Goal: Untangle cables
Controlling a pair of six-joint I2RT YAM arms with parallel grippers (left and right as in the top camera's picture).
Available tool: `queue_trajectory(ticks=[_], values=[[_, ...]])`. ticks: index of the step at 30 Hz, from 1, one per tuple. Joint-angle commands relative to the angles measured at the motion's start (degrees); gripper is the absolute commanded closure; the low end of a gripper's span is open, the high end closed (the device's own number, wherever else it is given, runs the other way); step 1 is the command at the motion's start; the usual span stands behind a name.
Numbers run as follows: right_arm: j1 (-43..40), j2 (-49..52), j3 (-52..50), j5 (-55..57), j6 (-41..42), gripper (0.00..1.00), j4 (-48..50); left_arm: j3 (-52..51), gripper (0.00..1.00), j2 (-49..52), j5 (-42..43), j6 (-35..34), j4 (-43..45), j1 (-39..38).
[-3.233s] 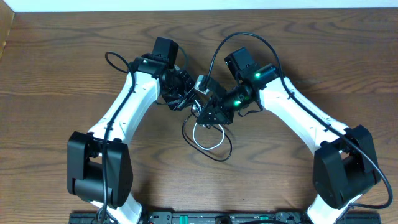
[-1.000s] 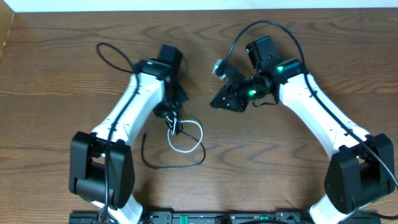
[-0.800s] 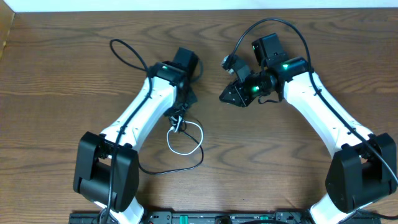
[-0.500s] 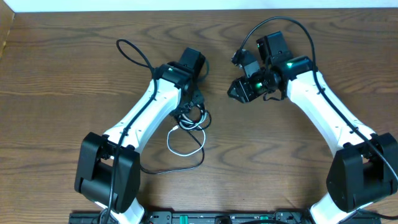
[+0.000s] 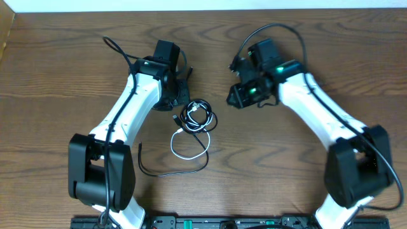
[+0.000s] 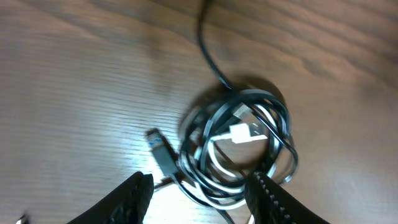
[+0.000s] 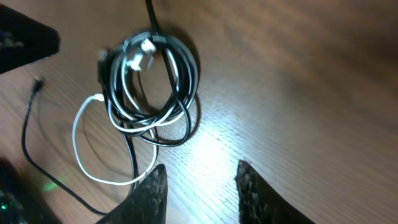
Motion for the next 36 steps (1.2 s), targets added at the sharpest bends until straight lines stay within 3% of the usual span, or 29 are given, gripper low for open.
queue_trajectory(ticks=[1, 9, 14, 18, 24, 31, 36], values=[[2.5, 3.6, -0.2, -0.5, 2.7, 0.68, 0.9, -0.7, 0.48, 3.3, 5.6, 7.0, -0.2, 0.1], [6.5, 8.0, -0.2, 10.3, 8.1, 0.64, 1.7, -0.8, 0.48, 8.8, 5.6, 6.6, 0.1, 0.1], [8.7, 11.4, -0.2, 14.0, 9.1, 0.56, 2.6, -0.8, 0.48, 9.9, 5.4, 4.7, 0.5, 0.1], [8.8, 11.4, 0.6, 14.5, 8.6, 0.48, 2.2, -1.7, 0.54, 9.9, -3.0, -1.9, 0.5, 0.1], [8.0, 11.4, 0.7, 15.0, 6.0, 0.46, 1.8, -2.7, 0.77, 10.7, 0.6, -3.7, 4.1, -0.6], [3.8, 11.4, 0.7, 18.4, 3.9, 0.45, 0.1, -2.7, 0.78, 13.2, 2.8, -11.0, 8.0, -3.4], [1.3, 11.4, 0.7, 15.0, 1.2, 0.44, -0.7, -2.7, 0.81, 14.3, 4.8, -12.3, 11.6, -6.0]])
